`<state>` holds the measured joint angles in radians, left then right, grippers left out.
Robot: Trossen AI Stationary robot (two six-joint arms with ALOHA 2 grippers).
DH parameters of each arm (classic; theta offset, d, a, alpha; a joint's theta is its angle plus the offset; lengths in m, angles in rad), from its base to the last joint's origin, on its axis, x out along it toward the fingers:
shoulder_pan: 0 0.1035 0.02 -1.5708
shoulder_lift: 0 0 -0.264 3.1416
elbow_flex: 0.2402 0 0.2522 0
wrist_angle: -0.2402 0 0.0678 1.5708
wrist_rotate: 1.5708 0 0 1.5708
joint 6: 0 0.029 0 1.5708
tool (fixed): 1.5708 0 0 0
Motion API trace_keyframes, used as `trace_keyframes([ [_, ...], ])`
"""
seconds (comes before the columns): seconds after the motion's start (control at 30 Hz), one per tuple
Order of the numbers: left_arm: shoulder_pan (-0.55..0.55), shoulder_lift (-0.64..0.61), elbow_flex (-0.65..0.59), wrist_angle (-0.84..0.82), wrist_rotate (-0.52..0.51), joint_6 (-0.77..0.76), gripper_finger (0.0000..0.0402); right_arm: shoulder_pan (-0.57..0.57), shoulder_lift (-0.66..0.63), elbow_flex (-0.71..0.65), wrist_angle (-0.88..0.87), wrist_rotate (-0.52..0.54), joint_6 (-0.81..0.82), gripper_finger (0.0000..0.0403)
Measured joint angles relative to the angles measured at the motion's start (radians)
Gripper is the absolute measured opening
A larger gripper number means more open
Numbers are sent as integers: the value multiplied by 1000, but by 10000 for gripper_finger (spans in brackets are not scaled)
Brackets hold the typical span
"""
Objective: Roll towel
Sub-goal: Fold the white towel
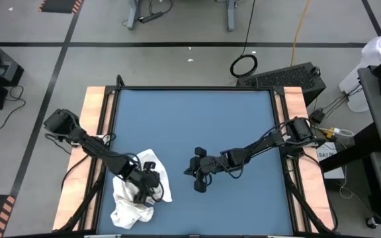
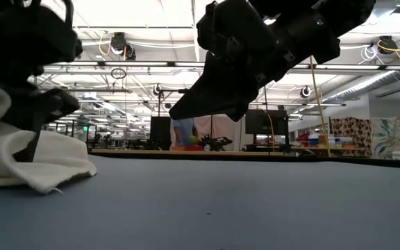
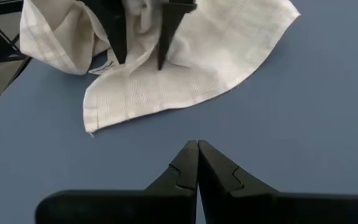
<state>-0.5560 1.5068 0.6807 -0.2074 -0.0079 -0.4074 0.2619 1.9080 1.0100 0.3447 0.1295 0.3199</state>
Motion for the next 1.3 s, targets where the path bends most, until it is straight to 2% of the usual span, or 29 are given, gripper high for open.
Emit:
trace_keyframes([
  [0.2,16,-44,24,4,-22,83,40,0,0,0,-44,0,5,0],
  [0.27,28,-63,44,4,-27,116,13,0,0,0,-51,0,12,0],
  [0.5,59,-138,145,-41,-153,282,22,17,-3,0,-57,-4,56,0],
  [0.7,63,-248,276,-124,-256,370,13,47,-4,1,-179,-5,15,0],
  [0.9,42,-362,382,-13,-264,565,12,50,-4,1,-204,14,-16,0],
  [1.03,37,-425,417,111,-264,677,12,50,-4,0,-108,128,-68,3],
  [1.17,47,-486,443,144,-289,703,12,42,-4,0,49,160,-137,36],
  [1.3,65,-542,444,132,-337,703,12,44,-4,1,185,157,-190,100],
])
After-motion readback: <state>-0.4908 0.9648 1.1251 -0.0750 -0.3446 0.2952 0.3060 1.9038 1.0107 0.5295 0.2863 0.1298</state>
